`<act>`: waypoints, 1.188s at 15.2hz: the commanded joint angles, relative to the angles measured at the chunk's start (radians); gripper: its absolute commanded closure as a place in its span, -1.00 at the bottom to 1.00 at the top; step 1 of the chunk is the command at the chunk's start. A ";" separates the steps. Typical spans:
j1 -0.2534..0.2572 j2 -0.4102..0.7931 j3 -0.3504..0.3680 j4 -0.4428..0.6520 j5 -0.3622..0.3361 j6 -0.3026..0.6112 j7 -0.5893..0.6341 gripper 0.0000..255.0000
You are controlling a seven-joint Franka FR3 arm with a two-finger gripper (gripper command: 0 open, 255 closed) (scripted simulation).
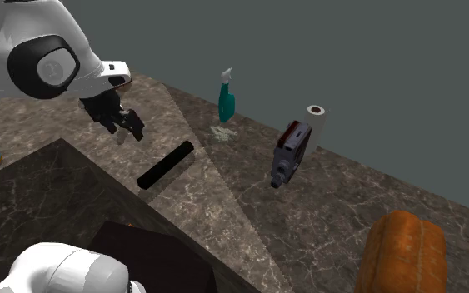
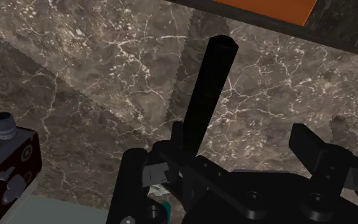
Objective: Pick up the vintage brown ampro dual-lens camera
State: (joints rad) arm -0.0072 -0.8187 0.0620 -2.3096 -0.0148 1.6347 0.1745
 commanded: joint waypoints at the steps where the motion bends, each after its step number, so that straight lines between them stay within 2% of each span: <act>1: 0.000 0.000 0.000 0.000 0.000 0.000 0.000 -1.00; 10: -0.064 0.043 -0.206 -0.053 -0.091 0.156 -0.187 -1.00; 18: -0.096 0.166 -0.399 -0.020 -0.128 0.300 -0.358 -1.00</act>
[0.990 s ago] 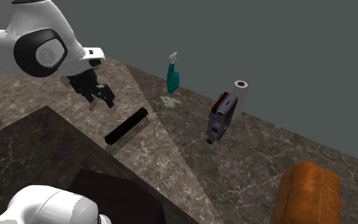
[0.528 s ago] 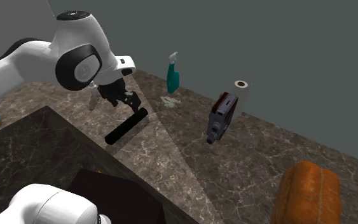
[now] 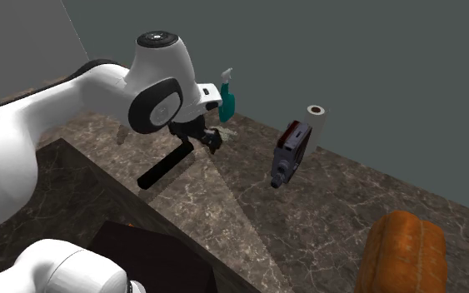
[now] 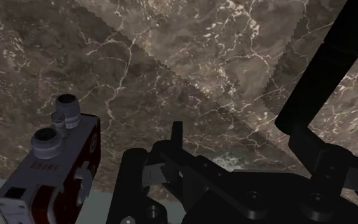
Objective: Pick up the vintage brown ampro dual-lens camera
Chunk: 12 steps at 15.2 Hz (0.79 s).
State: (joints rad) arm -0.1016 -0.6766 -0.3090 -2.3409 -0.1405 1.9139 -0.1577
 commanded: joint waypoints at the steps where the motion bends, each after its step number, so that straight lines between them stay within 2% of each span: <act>1: -0.003 0.044 -0.053 0.020 -0.002 0.038 -0.048 -1.00; 7: 0.011 0.187 -0.210 0.102 0.034 0.133 -0.194 -1.00; 12: 0.047 0.338 -0.356 0.202 0.126 0.192 -0.342 -1.00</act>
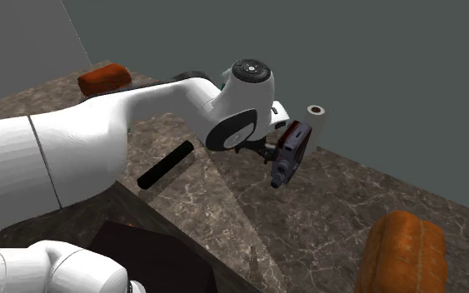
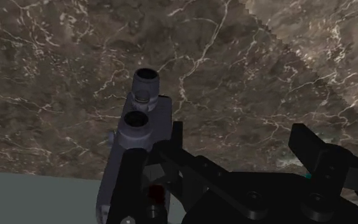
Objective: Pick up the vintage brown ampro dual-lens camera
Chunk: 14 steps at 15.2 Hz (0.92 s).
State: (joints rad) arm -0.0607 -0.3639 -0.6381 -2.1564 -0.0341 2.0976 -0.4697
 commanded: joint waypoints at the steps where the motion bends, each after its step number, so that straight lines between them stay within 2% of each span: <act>1: 0.015 0.060 -0.057 0.042 0.047 0.017 -0.064 -1.00; 4: 0.042 0.178 -0.153 0.122 0.158 0.030 -0.179 -1.00; 7: 0.051 0.327 -0.243 0.219 0.316 0.016 -0.317 -1.00; 14: 0.043 0.355 -0.240 0.161 0.357 0.085 -0.359 -1.00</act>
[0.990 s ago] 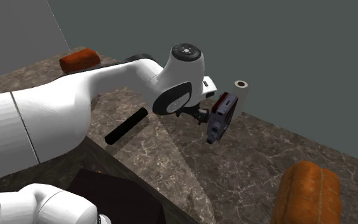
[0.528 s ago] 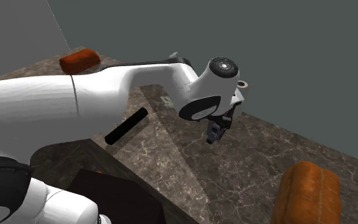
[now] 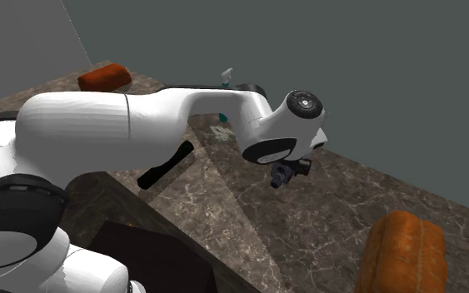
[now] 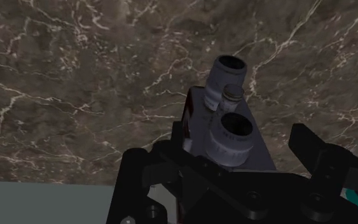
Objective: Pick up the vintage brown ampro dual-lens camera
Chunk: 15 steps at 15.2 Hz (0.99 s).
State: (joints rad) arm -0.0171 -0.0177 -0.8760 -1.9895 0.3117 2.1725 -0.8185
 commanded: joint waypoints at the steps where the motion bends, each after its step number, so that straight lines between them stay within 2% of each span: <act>1: -0.001 0.018 -0.003 -0.020 0.024 0.027 -0.023 -1.00; 3: -0.001 0.018 -0.002 -0.020 0.024 0.027 -0.023 -1.00; 4: -0.002 0.020 -0.003 -0.018 0.026 0.026 -0.025 1.00; 12: -0.002 0.022 -0.003 -0.016 0.028 0.025 -0.025 1.00; 15: -0.001 0.007 -0.002 -0.002 0.008 0.005 -0.007 1.00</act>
State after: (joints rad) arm -0.0177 -0.0070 -0.8780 -1.9992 0.3253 2.1864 -0.8306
